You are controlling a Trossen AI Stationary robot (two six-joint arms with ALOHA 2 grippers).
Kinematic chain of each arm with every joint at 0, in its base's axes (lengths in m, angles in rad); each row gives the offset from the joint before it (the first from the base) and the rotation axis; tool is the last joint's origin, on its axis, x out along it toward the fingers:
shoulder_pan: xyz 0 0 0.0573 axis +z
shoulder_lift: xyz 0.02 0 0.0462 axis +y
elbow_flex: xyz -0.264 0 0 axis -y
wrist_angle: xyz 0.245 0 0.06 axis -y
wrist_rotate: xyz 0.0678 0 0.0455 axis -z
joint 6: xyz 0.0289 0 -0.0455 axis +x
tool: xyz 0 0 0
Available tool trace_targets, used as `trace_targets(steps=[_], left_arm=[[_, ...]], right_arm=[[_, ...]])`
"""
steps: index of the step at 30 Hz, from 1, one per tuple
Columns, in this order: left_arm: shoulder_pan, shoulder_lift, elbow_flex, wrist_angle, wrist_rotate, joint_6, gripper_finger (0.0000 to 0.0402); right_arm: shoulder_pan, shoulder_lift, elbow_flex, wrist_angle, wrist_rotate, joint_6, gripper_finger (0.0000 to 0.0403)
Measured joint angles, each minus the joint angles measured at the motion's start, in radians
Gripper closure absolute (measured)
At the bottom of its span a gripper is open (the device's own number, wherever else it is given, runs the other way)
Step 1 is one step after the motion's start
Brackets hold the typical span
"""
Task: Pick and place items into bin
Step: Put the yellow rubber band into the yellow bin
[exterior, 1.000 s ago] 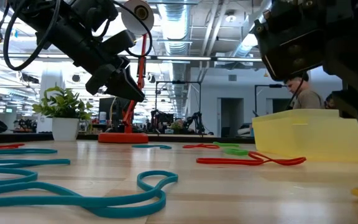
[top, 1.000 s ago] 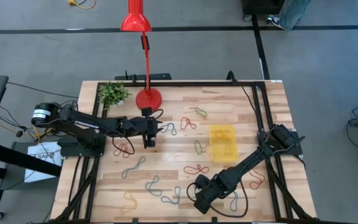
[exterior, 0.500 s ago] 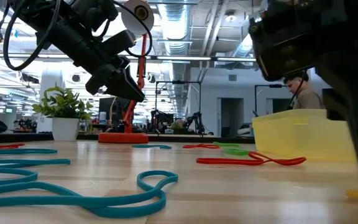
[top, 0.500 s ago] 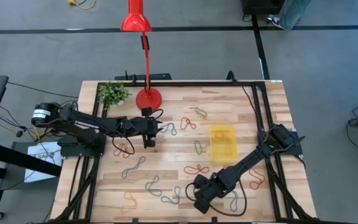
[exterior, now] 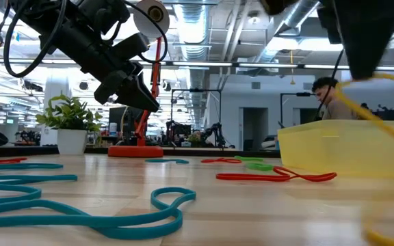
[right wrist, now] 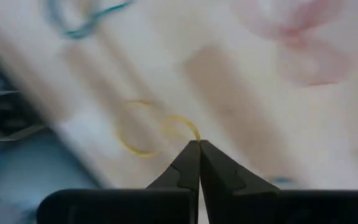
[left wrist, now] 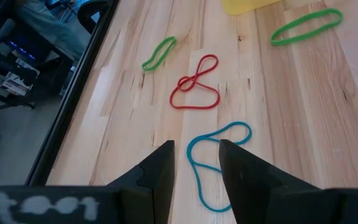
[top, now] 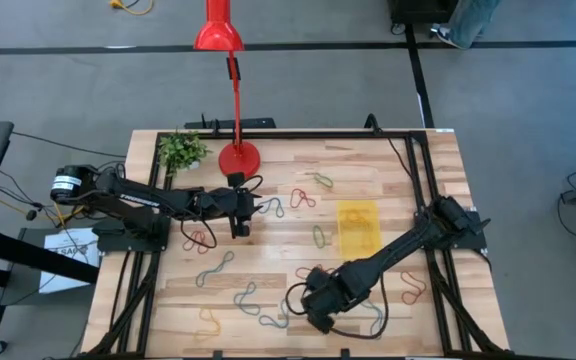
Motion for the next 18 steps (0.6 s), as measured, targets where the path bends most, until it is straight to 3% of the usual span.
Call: trace_targets(steps=[3, 7, 12, 18], left_arm=[[0.0, 0.0, 0.0, 0.0, 0.0, 0.0, 0.0283], [0.0, 0.0, 0.0, 0.0, 0.0, 0.0, 0.0283], [0.0, 0.0, 0.0, 0.0, 0.0, -0.001, 0.0283], [0.0, 0.0, 0.0, 0.0, 0.0, -0.001, 0.0283]], right_arm=[[0.006, 0.0, 0.073, -0.252, 0.14, -0.021, 0.0402], [0.007, -0.002, 0.1, -0.529, 0.37, 0.09, 0.0402], [-0.005, -0.027, 0.042, -0.498, 0.616, 0.055, 0.0402], [-0.038, -0.017, 0.008, -0.507, 0.775, 0.063, 0.0402]])
